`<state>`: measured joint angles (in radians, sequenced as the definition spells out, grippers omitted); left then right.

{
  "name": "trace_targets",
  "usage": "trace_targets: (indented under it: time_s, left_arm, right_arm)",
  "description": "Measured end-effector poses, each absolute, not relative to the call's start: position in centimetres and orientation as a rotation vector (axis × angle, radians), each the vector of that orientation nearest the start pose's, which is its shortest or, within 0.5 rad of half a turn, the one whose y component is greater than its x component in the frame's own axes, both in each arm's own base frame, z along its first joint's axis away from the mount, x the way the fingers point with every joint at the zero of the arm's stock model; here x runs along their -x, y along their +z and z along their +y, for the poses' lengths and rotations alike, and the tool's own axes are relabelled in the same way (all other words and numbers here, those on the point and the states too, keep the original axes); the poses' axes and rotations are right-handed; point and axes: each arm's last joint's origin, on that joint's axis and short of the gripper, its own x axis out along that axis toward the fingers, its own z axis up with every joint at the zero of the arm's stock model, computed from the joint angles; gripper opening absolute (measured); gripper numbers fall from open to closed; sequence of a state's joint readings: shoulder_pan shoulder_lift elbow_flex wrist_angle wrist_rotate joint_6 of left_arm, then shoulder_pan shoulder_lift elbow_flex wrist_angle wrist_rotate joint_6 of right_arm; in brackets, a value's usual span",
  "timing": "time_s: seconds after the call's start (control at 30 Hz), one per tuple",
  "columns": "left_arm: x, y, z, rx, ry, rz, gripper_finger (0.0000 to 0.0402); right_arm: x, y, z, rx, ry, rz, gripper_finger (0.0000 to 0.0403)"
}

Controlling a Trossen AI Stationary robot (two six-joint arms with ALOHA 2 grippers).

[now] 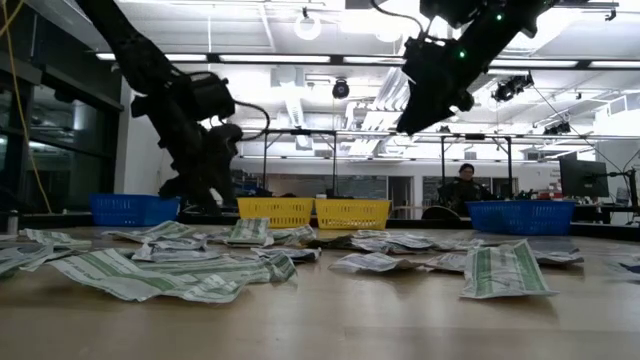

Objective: Pick & Place First Aid Supplies
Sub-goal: Put the green bandage pack into the right yellow bin

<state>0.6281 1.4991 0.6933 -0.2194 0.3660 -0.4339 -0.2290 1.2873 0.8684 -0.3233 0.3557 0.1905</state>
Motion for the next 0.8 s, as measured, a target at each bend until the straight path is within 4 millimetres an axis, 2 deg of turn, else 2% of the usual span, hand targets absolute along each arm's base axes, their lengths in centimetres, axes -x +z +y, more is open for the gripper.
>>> trace_targets:
  time_s: [0.17, 0.33, 0.8]
  left_arm:
    - [-22.2, 13.5, 15.0, 0.903, 0.473, 0.893, 0.0193]
    - [-22.7, 12.9, 15.2, 0.912, 0.452, 0.881, 0.0193]
    - [-22.8, 12.6, 15.2, 0.975, 0.421, 0.881, 0.0193]
  right_arm:
    - [-25.8, 24.8, -5.8, -0.098, -0.616, 0.692, 0.0191]
    - [-25.9, 24.8, -5.1, -0.078, -0.613, 0.689, 0.0191]
    - [-26.0, 24.9, -4.2, -0.058, -0.596, 0.687, 0.0191]
